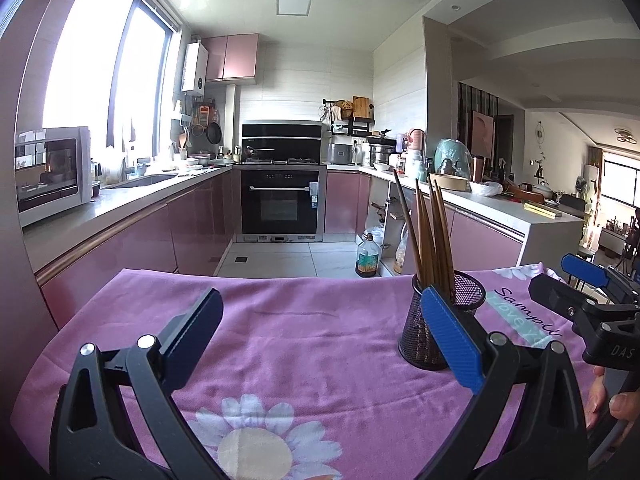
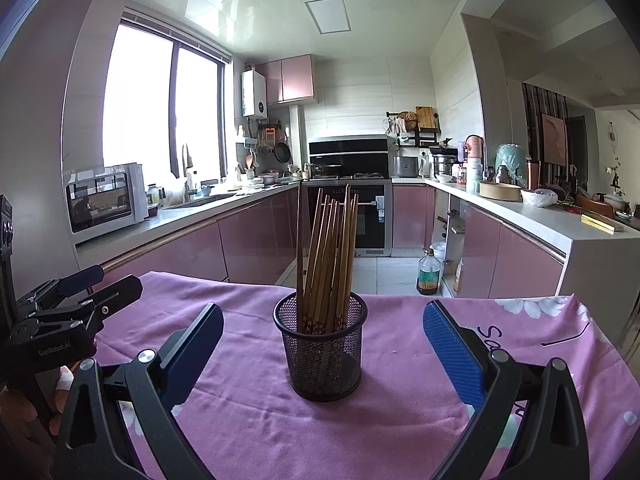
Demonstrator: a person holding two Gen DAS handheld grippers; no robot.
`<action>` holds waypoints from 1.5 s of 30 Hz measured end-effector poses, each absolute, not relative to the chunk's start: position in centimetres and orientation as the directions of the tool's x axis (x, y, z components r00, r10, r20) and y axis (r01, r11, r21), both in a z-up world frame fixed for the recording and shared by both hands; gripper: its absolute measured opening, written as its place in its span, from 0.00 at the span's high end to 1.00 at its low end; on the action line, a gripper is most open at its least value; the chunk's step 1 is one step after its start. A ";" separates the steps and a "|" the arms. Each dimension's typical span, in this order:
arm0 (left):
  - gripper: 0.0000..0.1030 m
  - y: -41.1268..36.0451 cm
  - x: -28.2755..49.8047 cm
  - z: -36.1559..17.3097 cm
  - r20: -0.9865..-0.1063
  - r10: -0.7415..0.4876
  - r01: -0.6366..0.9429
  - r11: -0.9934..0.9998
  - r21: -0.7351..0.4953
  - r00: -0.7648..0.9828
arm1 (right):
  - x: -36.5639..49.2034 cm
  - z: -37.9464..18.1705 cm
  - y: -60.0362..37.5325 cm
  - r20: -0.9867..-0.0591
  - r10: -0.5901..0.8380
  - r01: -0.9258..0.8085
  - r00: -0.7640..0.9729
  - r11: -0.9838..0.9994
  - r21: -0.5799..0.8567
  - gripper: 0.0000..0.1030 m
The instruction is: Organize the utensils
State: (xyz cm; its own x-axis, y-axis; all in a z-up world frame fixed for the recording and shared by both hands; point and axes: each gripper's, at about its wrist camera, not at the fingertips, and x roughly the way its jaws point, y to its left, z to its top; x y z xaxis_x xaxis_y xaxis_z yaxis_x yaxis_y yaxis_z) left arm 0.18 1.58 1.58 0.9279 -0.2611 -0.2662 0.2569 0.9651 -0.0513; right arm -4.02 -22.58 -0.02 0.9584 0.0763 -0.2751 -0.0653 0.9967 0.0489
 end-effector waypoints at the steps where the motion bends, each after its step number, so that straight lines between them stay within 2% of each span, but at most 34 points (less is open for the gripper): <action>1: 0.05 1.6 0.1 1.5 -0.267 -0.262 0.257 0.965 -0.053 0.928 | -4.1 0.0 -22.6 -0.275 0.076 -0.065 0.959 0.997 0.049 0.06; 45: 0.05 1.8 -0.2 1.4 -0.255 -0.241 0.232 0.971 -0.064 0.937 | -5.0 0.2 -22.1 -0.219 0.044 -0.039 0.975 0.999 0.028 0.06</action>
State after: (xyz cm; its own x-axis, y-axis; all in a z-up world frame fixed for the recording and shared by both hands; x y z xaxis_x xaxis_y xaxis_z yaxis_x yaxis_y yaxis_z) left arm -0.16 1.83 1.40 0.9365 -0.2410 -0.2546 0.2323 0.9705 -0.0643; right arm -4.96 -22.10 0.21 0.9747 0.0441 -0.2190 -0.0389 0.9989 0.0278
